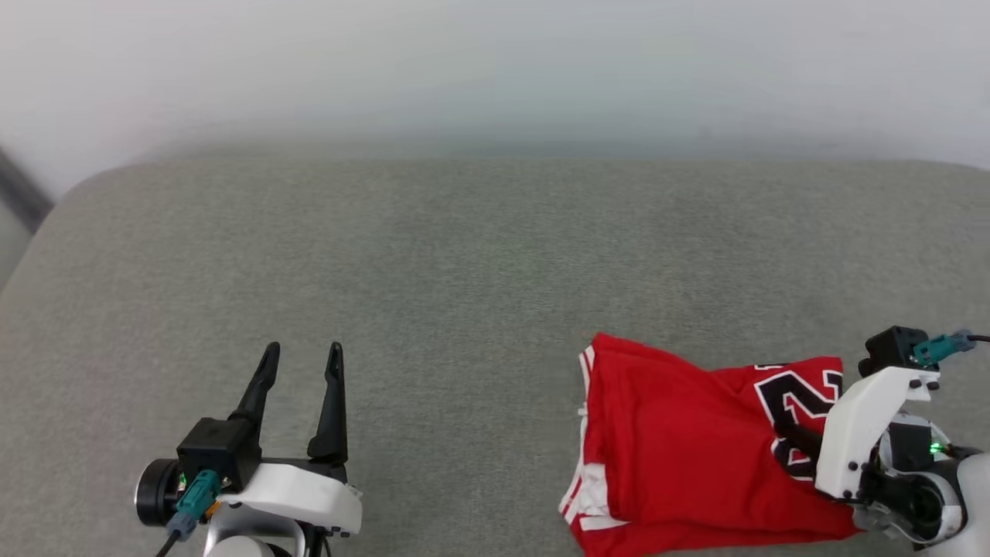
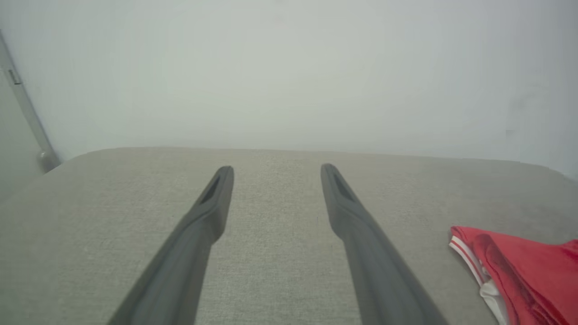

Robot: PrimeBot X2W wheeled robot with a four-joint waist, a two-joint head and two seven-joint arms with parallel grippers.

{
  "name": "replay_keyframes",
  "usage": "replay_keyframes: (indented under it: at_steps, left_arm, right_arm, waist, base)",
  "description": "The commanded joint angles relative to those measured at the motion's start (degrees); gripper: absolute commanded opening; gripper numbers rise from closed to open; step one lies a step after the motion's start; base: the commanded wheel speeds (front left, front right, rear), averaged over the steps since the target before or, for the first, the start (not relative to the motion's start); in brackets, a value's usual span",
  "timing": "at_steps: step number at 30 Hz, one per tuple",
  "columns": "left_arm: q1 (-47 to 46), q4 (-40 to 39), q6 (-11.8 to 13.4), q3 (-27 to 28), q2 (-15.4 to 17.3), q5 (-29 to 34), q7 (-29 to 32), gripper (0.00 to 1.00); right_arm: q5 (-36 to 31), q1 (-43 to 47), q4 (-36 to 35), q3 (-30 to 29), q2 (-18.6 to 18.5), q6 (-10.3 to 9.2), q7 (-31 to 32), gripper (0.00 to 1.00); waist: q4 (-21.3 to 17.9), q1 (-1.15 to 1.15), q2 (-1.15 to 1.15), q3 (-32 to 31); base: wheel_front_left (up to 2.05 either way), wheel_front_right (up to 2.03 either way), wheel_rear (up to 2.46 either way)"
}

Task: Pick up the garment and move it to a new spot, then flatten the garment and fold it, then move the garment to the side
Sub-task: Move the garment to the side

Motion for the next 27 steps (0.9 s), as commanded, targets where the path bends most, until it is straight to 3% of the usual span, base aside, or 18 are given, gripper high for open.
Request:
replay_keyframes:
  at_steps: [1, 10, 15, 27]
  left_arm:
    - [0.1, -0.2, -0.4, -0.1, -0.2, 0.3, -0.1, 1.00]
    - [-4.8, -2.9, -1.8, -0.1, 0.5, 2.3, -0.1, 1.00]
    - [-9.5, -4.3, -3.0, -0.6, 2.3, 3.6, 1.0, 1.00]
    - [-20.9, -12.2, -6.2, -3.4, 6.0, 7.4, 6.2, 1.00]
  right_arm:
    - [-3.0, 0.0, -0.5, 0.4, -1.6, -0.02, -0.8, 0.00]
    - [-10.6, -6.3, 0.2, 1.5, -3.7, -0.02, -3.9, 0.00]
    - [-11.6, -13.0, 3.9, 0.7, -4.6, -0.03, -8.9, 0.00]
    - [-18.5, -29.2, 13.6, -9.4, -12.3, -0.03, -21.4, 0.00]
  waist:
    - [-5.0, 0.00, 0.00, 0.2]
    - [-17.2, 0.00, 0.00, 8.8]
    - [-21.2, 0.00, 0.00, 15.3]
    - [-20.0, 0.00, 0.00, 30.4]
  base:
    - [0.00, 0.00, 0.00]
    - [0.00, 0.00, 0.00]
    - [0.00, 0.00, 0.00]
    - [0.00, 0.00, 0.00]
